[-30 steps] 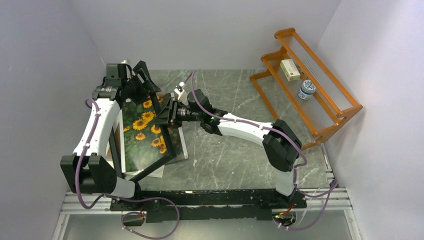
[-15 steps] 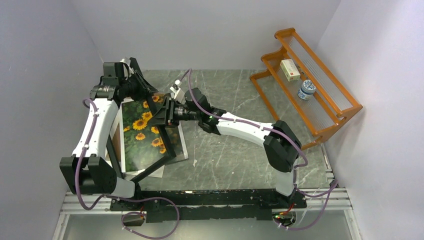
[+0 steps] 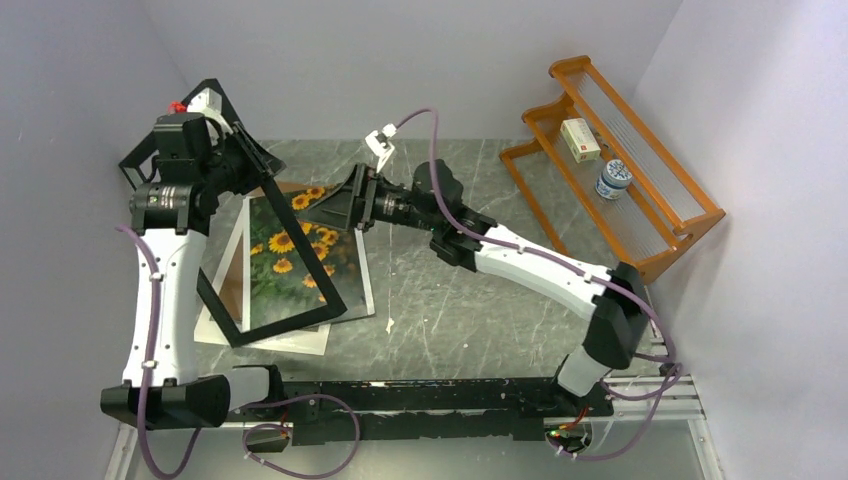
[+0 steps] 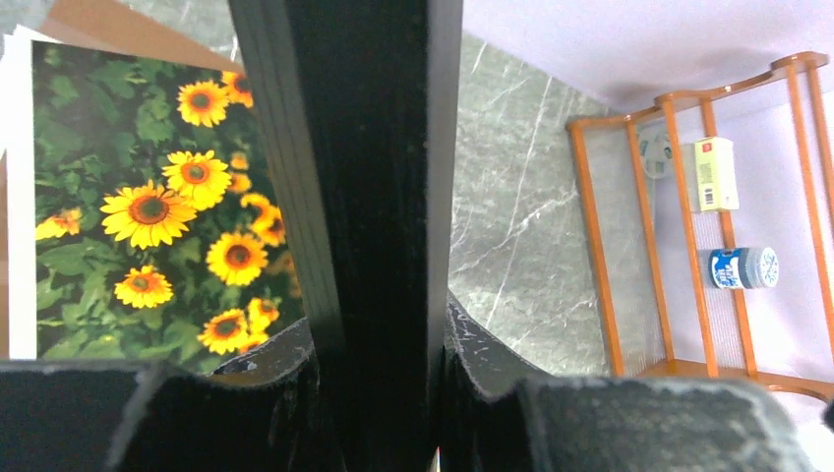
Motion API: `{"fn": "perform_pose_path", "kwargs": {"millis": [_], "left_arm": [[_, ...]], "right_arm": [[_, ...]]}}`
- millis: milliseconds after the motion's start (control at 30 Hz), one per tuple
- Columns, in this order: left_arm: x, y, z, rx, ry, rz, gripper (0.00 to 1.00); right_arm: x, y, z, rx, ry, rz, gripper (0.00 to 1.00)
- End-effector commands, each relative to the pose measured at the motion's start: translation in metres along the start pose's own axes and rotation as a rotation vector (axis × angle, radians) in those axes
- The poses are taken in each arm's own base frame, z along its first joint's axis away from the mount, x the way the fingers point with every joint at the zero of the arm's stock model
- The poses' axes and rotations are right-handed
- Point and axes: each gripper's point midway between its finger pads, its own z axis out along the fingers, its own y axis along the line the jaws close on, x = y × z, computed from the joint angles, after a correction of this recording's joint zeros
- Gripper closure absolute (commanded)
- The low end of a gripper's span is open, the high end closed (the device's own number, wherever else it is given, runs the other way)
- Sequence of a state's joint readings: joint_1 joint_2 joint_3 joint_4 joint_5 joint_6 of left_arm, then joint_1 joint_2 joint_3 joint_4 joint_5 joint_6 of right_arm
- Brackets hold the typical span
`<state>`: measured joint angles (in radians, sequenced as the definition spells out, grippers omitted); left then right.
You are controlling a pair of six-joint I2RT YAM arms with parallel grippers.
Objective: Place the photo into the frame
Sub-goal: Pick up the photo frame from the center of the board, then turn over the photo frame at the center of the board.
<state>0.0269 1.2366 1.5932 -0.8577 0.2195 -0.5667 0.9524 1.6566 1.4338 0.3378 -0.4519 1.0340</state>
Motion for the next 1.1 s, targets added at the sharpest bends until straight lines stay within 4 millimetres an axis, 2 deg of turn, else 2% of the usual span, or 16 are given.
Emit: {"fn": "perform_pose_path", "kwargs": {"millis": [0,233,400,500,733,833,967,1067], "left_arm": [[-0.036,-0.033,-0.041,0.103,-0.149,0.110,0.97],[-0.037,-0.079,-0.062,0.320,-0.112,0.112,0.97],[-0.045,-0.100,-0.078,0.406,-0.119,0.116,0.97],[-0.047,-0.113,-0.081,0.466,-0.098,0.118,0.97],[-0.049,-0.144,-0.083,0.652,-0.045,0.072,0.97],[-0.047,-0.158,-0.082,0.765,0.005,0.028,0.97],[-0.040,-0.170,-0.074,0.864,0.060,-0.016,0.97],[-0.025,-0.192,-0.068,0.928,0.110,-0.011,0.98]], "right_arm": [[-0.030,0.021,-0.023,0.014,-0.136,-0.133,0.11],[-0.055,0.010,-0.057,0.147,-0.228,-0.226,0.09],[-0.065,-0.002,-0.080,0.190,-0.236,-0.224,0.07],[-0.067,-0.006,-0.088,0.204,-0.236,-0.222,0.07],[-0.068,-0.006,-0.099,0.225,-0.234,-0.217,0.07],[-0.068,0.000,-0.102,0.212,-0.232,-0.228,0.04],[-0.066,0.011,-0.103,0.163,-0.223,-0.251,0.01],[-0.065,0.016,-0.102,0.146,-0.206,-0.254,0.01]]}}
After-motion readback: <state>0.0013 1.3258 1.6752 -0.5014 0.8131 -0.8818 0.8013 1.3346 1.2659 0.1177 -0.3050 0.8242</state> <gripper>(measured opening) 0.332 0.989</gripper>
